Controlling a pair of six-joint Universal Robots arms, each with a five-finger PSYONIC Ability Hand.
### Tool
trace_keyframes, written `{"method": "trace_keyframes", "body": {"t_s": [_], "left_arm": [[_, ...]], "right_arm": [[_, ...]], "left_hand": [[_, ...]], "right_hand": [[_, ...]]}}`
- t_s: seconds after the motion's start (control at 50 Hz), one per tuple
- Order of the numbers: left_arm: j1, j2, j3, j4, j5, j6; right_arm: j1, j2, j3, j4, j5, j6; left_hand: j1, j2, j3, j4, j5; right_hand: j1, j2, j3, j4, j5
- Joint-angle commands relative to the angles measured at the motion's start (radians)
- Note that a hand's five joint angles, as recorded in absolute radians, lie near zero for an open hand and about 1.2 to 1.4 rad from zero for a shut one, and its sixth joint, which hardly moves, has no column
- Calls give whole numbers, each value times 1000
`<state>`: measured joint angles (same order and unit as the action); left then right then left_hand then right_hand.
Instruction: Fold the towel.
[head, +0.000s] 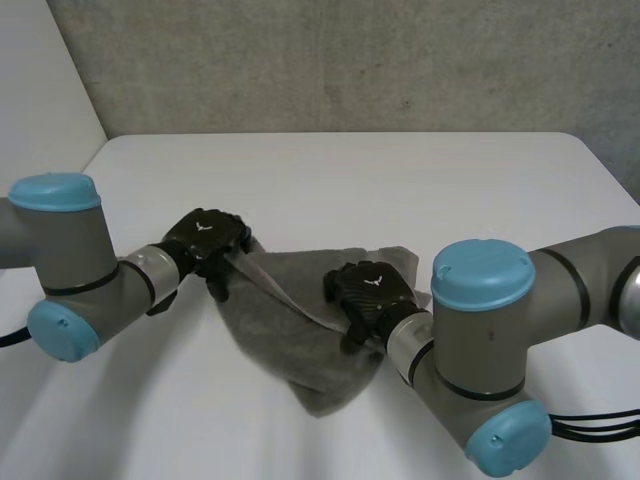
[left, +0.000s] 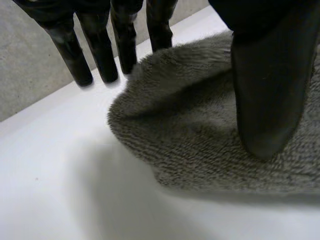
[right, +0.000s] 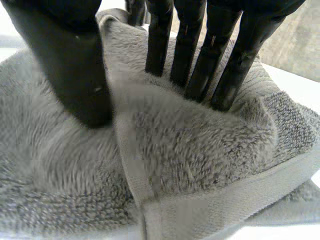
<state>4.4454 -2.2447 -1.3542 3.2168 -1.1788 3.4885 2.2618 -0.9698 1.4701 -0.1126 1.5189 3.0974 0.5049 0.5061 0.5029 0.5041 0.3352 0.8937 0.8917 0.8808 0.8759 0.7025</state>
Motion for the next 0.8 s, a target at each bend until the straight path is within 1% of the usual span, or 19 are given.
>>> {"method": "trace_keyframes", "body": {"t_s": [0.02, 0.06, 0.08, 0.1, 0.14, 0.24, 0.28, 0.34, 0.38, 0.42, 0.52, 0.56, 0.6, 0.62, 0.66, 0.72, 0.76, 0.78, 0.8], "left_arm": [[-11, -6, 4, 52, 5, -9], [-17, -4, 24, 84, 5, -8], [-17, -4, 24, 84, 5, -8], [-23, -1, 50, 103, 5, -9], [-32, 3, 90, 119, 2, -13], [-74, 40, 283, 140, -24, -52], [-107, 106, 424, 149, -57, -138], [-118, 145, 487, 160, -81, -197], [-127, 221, 567, 210, -137, -316], [-130, 258, 570, 241, -165, -369], [-129, 370, 468, 323, -222, -454], [-126, 398, 397, 342, -220, -459], [-120, 441, 232, 365, -208, -457], [-120, 441, 231, 365, -208, -457], [-121, 459, 70, 377, -171, -457], [-121, 465, -14, 380, -147, -457], [-127, 462, -170, 394, -86, -456], [-127, 462, -171, 394, -85, -456], [-130, 453, -237, 405, -53, -456]], "right_arm": [[-5, 30, -40, -1, 6, -6], [-13, 16, -77, -1, -2, -8], [-13, 16, -77, -1, -2, -8], [-14, 7, -118, 2, -9, -9], [-16, -4, -178, 13, -23, -20], [-24, -30, -459, 27, -92, -108], [-69, -33, -716, 30, -150, -161], [-97, -33, -840, 30, -181, -169], [-135, -47, -1021, 27, -238, -160], [-146, -64, -1062, 21, -262, -152], [-194, -133, -988, 45, -322, -118], [-214, -158, -909, 74, -359, -118], [-249, -199, -725, 143, -455, -129], [-249, -199, -725, 143, -456, -129], [-309, -214, -570, 220, -525, -176], [-329, -214, -504, 271, -526, -229], [-340, -207, -395, 390, -522, -389], [-340, -207, -395, 390, -522, -390], [-341, -195, -348, 443, -508, -489]], "left_hand": [[425, 424, 427, 426, 420], [650, 649, 652, 651, 645], [651, 650, 653, 652, 646], [811, 810, 813, 812, 806], [891, 889, 893, 891, 886], [891, 890, 893, 892, 887], [891, 890, 893, 892, 887], [891, 890, 893, 892, 887], [891, 890, 893, 892, 887], [891, 890, 893, 892, 887], [891, 890, 893, 892, 887], [891, 890, 893, 892, 887], [891, 890, 893, 892, 887], [891, 890, 893, 892, 887], [891, 890, 893, 892, 887], [891, 890, 893, 892, 887], [891, 890, 893, 892, 887], [891, 890, 893, 892, 887], [848, 847, 850, 849, 843]], "right_hand": [[480, 482, 493, 498, 497], [503, 505, 515, 520, 519], [503, 505, 515, 520, 519], [503, 505, 515, 520, 519], [503, 505, 515, 520, 519], [503, 505, 515, 520, 519], [503, 505, 515, 520, 519], [503, 505, 515, 520, 519], [503, 505, 515, 520, 519], [503, 505, 515, 520, 519], [503, 505, 515, 520, 519], [503, 505, 515, 520, 519], [498, 500, 511, 516, 514], [498, 500, 511, 516, 514], [174, 176, 187, 191, 190], [-13, -11, 0, 5, 4], [-652, -650, -640, -635, -636], [-656, -654, -643, -638, -639], [-719, -717, -706, -701, -703]]}}
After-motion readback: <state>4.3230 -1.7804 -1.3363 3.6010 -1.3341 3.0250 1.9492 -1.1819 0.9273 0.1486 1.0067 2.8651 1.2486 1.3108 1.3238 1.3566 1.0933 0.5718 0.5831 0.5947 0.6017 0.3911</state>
